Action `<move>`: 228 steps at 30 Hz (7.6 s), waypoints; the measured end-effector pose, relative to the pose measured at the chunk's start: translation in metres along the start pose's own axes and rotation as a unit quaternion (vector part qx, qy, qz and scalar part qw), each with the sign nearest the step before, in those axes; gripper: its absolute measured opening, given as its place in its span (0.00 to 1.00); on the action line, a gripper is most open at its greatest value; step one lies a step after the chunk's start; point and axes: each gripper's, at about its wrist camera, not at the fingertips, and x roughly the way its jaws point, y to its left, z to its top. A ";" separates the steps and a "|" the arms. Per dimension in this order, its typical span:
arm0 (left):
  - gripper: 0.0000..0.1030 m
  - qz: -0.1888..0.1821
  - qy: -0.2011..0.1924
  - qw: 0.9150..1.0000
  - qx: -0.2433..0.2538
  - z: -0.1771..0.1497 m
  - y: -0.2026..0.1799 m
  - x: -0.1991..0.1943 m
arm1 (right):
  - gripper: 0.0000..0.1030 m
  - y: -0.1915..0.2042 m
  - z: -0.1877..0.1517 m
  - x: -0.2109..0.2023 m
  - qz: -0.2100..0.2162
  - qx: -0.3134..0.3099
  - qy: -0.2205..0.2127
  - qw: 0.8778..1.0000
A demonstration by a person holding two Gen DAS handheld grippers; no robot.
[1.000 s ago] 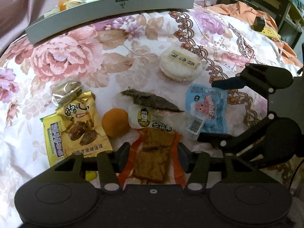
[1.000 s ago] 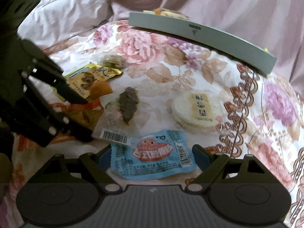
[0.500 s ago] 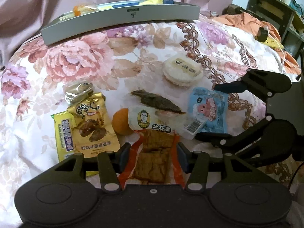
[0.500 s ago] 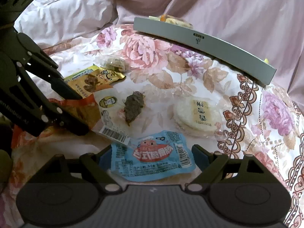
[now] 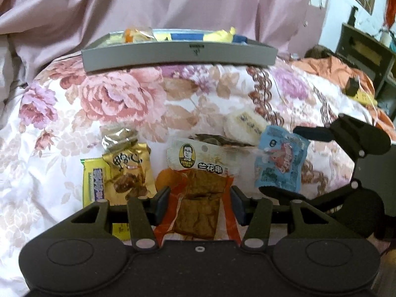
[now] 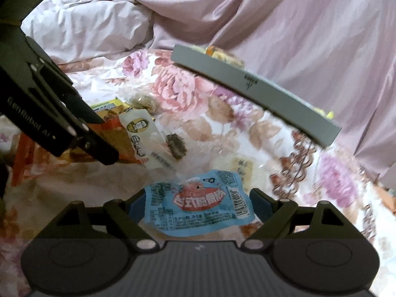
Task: Organize snacks
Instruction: 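Lift the tofu-strip pack and blue fish pouch off the bedspread, then carry the tofu-strip pack and blue fish pouch over the grey tray, then release the tofu-strip pack and fish pouch into the tray and withdraw both tools, then move both open tools back over the remaining snacks on the bedspread, then grasp the yellow wafer bar with the left tool while the right tool grasps the mandarin orange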
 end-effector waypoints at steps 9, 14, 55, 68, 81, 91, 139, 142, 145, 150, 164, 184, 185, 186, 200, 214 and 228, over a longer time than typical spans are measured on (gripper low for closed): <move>0.52 0.006 -0.026 0.999 -0.027 0.014 0.002 -0.002 | 0.86 -0.007 0.003 -0.006 -0.037 0.004 -0.026 0.999; 0.52 0.002 -0.037 0.998 -0.045 0.015 0.004 -0.004 | 0.86 -0.013 0.004 -0.010 -0.057 0.015 -0.043 0.997; 0.53 -0.044 -0.142 0.980 -0.129 0.118 0.015 0.002 | 0.87 -0.074 0.062 -0.023 -0.087 0.097 -0.144 0.981; 0.53 -0.022 -0.157 0.977 -0.140 0.216 0.042 0.073 | 0.87 -0.156 0.120 0.074 -0.095 0.180 -0.145 0.968; 0.53 -0.015 -0.130 0.980 -0.149 0.239 0.050 0.130 | 0.87 -0.174 0.121 0.121 -0.094 0.193 -0.121 0.969; 0.54 -0.001 -0.125 0.982 -0.138 0.235 0.047 0.142 | 0.87 -0.176 0.113 0.135 -0.087 0.208 -0.101 0.969; 0.99 0.118 -0.197 0.968 -0.101 0.040 0.026 -0.074 | 1.00 -0.045 0.067 -0.061 -0.118 0.208 -0.176 0.955; 0.99 0.132 -0.189 0.968 -0.095 0.026 0.028 -0.075 | 1.00 -0.036 0.060 -0.063 -0.110 0.215 -0.164 0.956; 0.99 0.142 -0.174 0.969 -0.099 0.009 0.033 -0.077 | 1.00 -0.027 0.053 -0.063 -0.102 0.221 -0.150 0.958; 0.99 0.153 -0.153 0.971 -0.104 -0.012 0.044 -0.078 | 1.00 -0.012 0.039 -0.064 -0.093 0.225 -0.131 0.961; 0.99 0.169 -0.055 0.980 -0.085 -0.044 0.072 -0.045 | 1.00 0.020 0.020 -0.032 -0.048 0.199 -0.061 0.977; 0.99 0.187 -0.008 0.979 -0.075 -0.052 0.090 -0.017 | 1.00 0.033 0.012 0.011 -0.008 0.183 -0.007 0.983; 0.99 0.188 -0.006 0.979 -0.073 -0.052 0.091 -0.016 | 1.00 0.033 0.011 0.013 -0.007 0.185 -0.006 0.983; 0.99 0.189 -0.005 0.979 -0.071 -0.052 0.090 -0.016 | 1.00 0.033 0.011 0.014 -0.005 0.184 -0.004 0.983; 0.99 0.198 0.007 0.980 -0.037 -0.054 0.095 -0.003 | 1.00 0.057 0.028 0.061 0.036 0.064 -0.004 0.997; 0.99 0.187 -0.001 0.982 -0.019 -0.051 0.092 0.001 | 0.79 0.065 0.040 0.083 0.078 0.018 -0.026 0.996; 0.99 0.158 -0.013 0.986 0.046 -0.040 0.071 0.023 | 0.39 0.048 0.041 0.081 0.073 0.045 -0.017 0.996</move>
